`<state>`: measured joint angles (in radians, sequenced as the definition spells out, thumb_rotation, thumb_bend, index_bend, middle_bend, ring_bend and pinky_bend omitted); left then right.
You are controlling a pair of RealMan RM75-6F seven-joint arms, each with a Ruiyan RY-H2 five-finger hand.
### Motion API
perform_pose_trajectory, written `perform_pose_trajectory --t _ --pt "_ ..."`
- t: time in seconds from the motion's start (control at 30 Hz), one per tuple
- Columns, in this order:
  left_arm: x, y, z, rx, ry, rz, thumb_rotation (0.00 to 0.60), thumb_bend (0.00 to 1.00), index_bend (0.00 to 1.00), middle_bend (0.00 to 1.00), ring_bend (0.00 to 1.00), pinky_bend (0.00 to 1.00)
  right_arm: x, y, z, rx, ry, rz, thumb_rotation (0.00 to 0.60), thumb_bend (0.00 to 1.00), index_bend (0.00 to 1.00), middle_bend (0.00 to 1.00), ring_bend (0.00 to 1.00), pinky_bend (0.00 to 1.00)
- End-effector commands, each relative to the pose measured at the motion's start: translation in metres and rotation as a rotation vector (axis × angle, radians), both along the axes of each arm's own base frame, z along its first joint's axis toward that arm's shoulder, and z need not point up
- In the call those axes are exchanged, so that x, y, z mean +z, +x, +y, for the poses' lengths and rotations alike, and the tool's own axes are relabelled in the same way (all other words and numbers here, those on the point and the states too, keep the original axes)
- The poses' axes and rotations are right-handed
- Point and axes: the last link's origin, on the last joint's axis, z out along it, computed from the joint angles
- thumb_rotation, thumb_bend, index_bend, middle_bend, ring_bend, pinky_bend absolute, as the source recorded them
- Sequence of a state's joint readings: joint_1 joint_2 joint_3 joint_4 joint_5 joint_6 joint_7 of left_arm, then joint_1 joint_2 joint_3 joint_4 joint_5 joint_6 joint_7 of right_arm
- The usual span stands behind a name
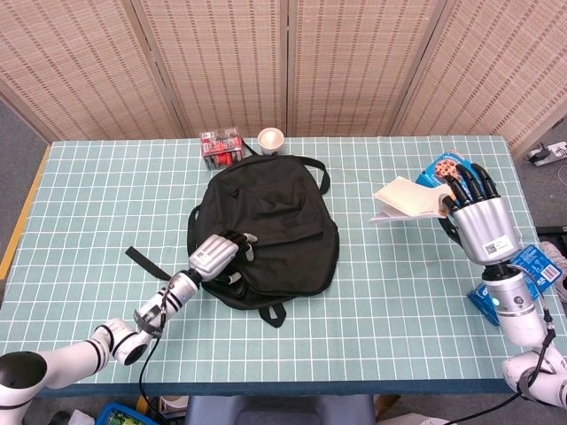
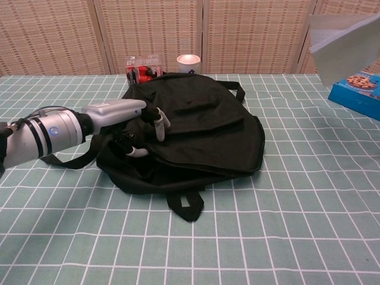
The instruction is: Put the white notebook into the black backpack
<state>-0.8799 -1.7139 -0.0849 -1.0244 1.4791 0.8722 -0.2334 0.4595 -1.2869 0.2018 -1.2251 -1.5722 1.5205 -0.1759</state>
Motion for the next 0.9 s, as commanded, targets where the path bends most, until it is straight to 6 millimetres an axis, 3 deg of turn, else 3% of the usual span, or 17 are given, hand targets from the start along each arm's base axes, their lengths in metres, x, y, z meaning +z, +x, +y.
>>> perform_pose_trajectory --t 0.03,0.4,0.9 --pt "0.000 0.001 0.000 0.001 0.001 -0.018 0.600 0.34 0.57 0.22 0.24 0.18 0.001 0.000 0.000 0.001 -0.004 -0.003 0.600 0.41 0.64 0.31 0.17 0.16" --pt "0.008 0.004 0.001 0.040 0.008 -0.116 0.600 0.40 0.70 0.33 0.29 0.18 0.004 0.002 0.002 0.009 -0.008 -0.012 0.600 0.41 0.65 0.31 0.17 0.16" --pt "0.051 0.014 0.017 0.266 0.071 -0.452 0.600 0.42 0.74 0.38 0.32 0.18 0.000 0.029 0.026 0.172 0.063 -0.048 0.600 0.41 0.66 0.31 0.17 0.16"
